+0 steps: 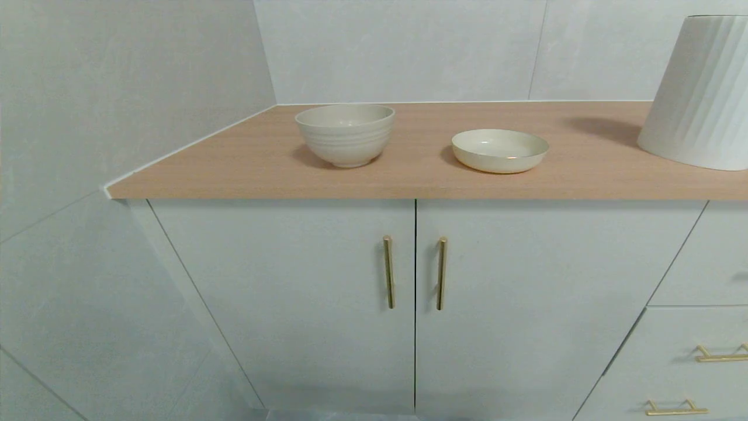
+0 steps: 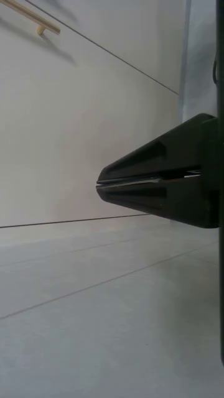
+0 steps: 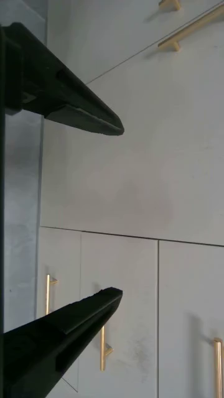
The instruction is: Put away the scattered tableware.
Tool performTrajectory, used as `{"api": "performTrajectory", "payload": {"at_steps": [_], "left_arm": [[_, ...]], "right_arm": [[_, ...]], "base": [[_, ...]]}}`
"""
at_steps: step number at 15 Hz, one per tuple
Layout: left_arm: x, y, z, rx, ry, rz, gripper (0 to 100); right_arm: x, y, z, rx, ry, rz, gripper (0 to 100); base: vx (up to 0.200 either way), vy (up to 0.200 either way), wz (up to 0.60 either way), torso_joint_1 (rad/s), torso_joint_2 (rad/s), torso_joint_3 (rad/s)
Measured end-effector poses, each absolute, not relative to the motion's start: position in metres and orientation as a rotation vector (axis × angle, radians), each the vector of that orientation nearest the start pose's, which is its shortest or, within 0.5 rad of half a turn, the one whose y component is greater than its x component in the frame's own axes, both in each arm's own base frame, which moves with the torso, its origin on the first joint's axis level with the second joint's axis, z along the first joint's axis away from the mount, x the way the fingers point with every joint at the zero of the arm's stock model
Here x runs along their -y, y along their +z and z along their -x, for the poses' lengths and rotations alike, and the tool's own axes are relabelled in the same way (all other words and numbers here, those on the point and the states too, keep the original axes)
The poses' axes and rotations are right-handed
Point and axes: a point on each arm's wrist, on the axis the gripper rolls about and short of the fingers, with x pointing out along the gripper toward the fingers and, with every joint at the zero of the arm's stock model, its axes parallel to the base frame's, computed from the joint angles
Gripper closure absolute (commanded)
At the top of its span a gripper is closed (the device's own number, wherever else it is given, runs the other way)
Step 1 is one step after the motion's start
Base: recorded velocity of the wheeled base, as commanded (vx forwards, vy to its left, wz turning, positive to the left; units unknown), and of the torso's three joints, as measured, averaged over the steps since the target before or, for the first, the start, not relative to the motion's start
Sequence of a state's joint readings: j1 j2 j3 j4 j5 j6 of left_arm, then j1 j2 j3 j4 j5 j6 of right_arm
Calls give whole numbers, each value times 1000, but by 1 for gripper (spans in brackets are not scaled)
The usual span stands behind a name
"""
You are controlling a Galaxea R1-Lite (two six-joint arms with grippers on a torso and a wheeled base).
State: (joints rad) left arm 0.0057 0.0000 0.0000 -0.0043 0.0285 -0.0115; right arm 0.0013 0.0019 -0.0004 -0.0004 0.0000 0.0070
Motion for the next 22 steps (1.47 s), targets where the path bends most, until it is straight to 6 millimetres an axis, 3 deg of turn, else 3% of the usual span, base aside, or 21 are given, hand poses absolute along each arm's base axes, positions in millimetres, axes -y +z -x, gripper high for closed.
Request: {"api": "performTrajectory", "payload": {"at_steps": [3,7,10,13,16,18,22], "left_arm": [[-1,76,23,4,35,12,100],[-1,76,23,4,34,12,100],[-1,76,23,4,34,12,100],[-1,76,23,4,35,12,100],[-1,76,23,4,35,12,100],[-1,76,23,4,35,12,100],[-1,76,23,4,34,12,100]], "right_arm": [[0,81,21,-20,27,-6,0],[0,154,13,28,175,-39,0],[-10,196,-34,-126,330,-49,0],[-44,220,-102,-300,521,-89,0],[-96,220,-158,-416,697,-126,0],[-128,217,-184,-477,827,-172,0],[-168,203,-224,-550,876,-177,0]], "base": [[0,0,0,0,0,0],[0,0,0,0,0,0],[0,0,0,0,0,0],[0,0,0,0,0,0],[0,0,0,0,0,0],[0,0,0,0,0,0],[0,0,0,0,0,0]]}}
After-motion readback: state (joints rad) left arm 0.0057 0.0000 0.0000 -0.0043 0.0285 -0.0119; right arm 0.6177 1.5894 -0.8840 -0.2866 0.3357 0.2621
